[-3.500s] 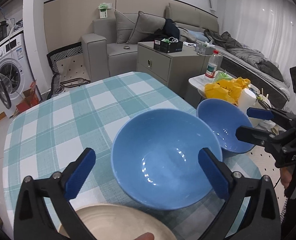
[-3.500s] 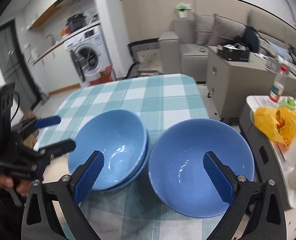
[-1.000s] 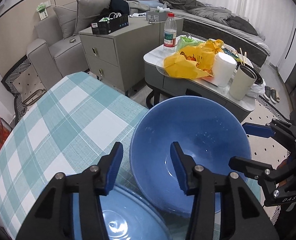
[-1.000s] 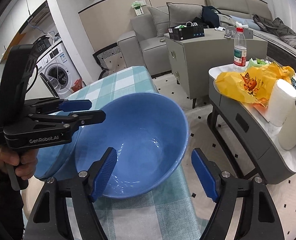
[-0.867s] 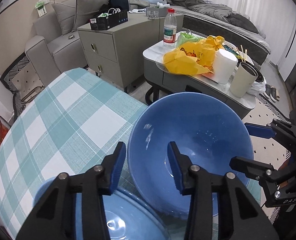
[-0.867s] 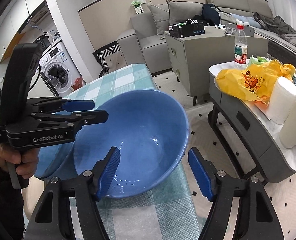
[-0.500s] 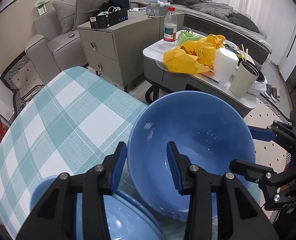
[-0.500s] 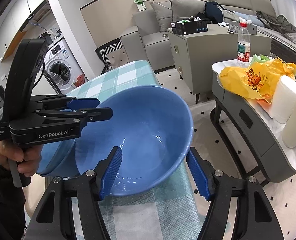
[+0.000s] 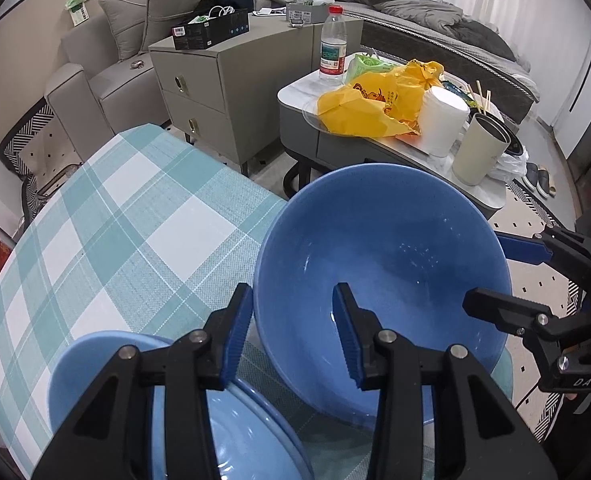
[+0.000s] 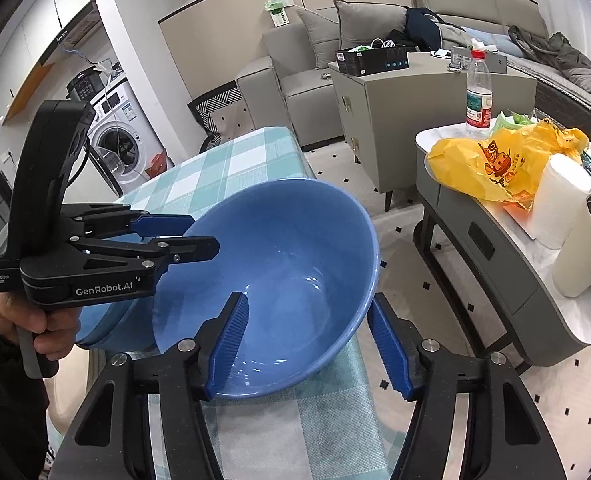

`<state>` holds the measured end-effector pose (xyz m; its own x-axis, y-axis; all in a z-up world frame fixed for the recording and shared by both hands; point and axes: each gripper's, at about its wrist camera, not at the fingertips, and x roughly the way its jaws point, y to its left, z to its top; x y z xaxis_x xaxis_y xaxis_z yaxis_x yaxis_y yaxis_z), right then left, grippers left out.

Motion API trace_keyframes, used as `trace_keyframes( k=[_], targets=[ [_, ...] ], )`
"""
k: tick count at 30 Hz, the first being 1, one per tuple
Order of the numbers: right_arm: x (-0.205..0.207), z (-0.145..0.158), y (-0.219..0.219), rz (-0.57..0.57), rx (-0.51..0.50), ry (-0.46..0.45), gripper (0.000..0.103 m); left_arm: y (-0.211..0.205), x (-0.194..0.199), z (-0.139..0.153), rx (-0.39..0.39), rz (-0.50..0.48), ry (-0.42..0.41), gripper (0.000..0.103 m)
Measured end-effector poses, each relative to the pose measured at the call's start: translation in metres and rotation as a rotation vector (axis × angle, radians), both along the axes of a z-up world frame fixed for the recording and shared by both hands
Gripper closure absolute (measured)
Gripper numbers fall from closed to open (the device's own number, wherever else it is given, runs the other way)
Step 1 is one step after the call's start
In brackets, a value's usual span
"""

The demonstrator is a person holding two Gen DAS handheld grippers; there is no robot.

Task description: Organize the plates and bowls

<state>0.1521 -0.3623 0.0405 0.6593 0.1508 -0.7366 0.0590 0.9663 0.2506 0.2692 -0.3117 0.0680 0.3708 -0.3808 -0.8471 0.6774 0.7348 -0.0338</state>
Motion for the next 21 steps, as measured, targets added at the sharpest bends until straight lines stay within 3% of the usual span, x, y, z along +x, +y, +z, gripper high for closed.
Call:
trace_keyframes(
  k=[5,21],
  targets=[
    [0.000,-0.005,-0.007,-0.026,-0.008,0.023,0.049,-0.004,-0.004,0.000,-0.004,-0.002,0.000,0.062],
    [-0.002,-0.008,-0.019,-0.049,0.003,0.023,0.051,-0.007,-0.012,-0.003,-0.006,0.001,0.015,0.063]
  ],
)
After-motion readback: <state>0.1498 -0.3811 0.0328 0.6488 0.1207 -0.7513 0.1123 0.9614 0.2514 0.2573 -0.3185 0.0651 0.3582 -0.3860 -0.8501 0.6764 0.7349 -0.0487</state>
